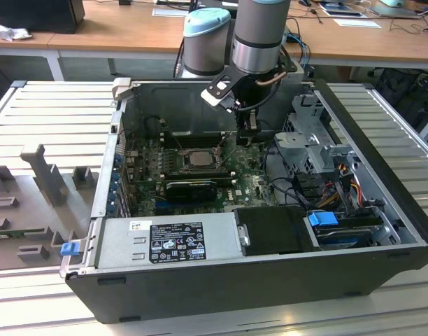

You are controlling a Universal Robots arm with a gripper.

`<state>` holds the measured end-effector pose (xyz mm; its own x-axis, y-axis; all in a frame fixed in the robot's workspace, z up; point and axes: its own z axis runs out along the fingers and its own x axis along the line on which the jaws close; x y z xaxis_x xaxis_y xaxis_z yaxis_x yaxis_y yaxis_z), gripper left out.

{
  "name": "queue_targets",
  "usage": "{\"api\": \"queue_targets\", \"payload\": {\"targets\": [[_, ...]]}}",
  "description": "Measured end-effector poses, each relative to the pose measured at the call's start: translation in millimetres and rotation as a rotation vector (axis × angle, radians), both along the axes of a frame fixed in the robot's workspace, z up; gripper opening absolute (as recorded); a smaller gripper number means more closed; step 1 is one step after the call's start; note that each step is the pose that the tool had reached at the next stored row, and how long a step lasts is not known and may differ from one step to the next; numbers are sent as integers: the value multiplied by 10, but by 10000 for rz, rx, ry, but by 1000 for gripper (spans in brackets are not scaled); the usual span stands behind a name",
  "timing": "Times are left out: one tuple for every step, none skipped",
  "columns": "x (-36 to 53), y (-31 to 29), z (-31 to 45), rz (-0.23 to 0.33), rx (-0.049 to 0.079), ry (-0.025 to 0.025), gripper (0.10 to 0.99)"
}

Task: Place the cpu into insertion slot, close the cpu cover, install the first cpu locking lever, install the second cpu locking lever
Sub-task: 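Close the cpu cover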

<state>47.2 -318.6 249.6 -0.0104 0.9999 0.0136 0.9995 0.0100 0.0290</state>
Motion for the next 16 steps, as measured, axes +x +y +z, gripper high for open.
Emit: {"api": "queue_targets", "payload": {"targets": [[-2, 0, 0, -1, 0, 0, 106], [-5, 0, 0, -3, 1, 0, 106], [-8, 0, 0, -2, 0, 0, 106], [-14, 0, 0, -2, 0, 0, 106], [-18, 0, 0, -2, 1, 0, 106], [-24, 0, 0, -2, 0, 0, 106], [-29, 0, 0, -2, 0, 0, 106], [-33, 0, 0, -2, 1, 0, 106], [-35, 0, 0, -2, 1, 0, 106], [-37, 0, 0, -2, 0, 0, 106], [-40, 0, 0, -2, 0, 0, 106], [-45, 0, 0, -1, 0, 0, 106], [-57, 0, 0, -1, 0, 0, 106], [-70, 0, 0, -2, 0, 0, 106], [-90, 0, 0, -2, 0, 0, 106], [-99, 0, 0, -2, 1, 0, 106]]}}
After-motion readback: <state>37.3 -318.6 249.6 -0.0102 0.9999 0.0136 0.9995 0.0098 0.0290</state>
